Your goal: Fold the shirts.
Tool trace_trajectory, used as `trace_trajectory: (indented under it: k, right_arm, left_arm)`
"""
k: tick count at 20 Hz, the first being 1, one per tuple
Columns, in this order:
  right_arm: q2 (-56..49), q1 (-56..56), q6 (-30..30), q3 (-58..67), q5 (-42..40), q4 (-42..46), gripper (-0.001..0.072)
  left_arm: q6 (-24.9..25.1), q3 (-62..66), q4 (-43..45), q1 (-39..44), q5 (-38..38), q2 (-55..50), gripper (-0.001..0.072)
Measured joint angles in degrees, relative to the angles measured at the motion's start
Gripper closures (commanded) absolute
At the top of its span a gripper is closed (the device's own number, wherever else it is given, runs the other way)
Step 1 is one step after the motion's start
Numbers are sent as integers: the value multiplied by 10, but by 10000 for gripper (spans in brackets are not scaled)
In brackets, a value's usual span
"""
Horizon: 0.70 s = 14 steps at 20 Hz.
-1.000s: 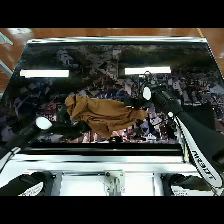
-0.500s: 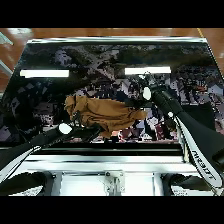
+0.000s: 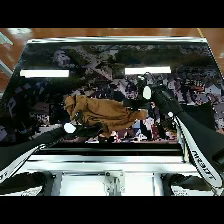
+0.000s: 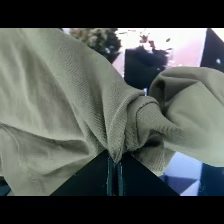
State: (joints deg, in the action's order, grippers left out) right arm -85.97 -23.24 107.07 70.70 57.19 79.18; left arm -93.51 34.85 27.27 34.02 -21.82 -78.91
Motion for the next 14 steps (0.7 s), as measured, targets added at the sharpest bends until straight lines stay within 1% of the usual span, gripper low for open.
trace_trajectory:
  k: [2, 4, 6, 8, 10, 14]
  right_arm:
    - [0, 0, 0, 0, 2, -4, 656]
    - [5, 0, -1, 3, 2, -8, 656]
    - [22, 2, -20, 14, -1, -8, 656]
    - [53, 11, -43, 38, -8, -8, 656]
    - [98, 24, -55, 69, -22, -8, 656]
    - [218, 37, -56, 111, -79, -5, 657]
  left_arm:
    - [30, 0, -1, 0, -9, 16, 663]
    - [58, 1, 5, 0, -22, 57, 665]
    - [64, 1, 36, -2, -35, 126, 666]
    - [31, 7, 101, -12, -57, 214, 666]
    - [-19, 33, 192, -33, -82, 319, 666]
    - [-82, 134, 346, -96, -84, 503, 666]
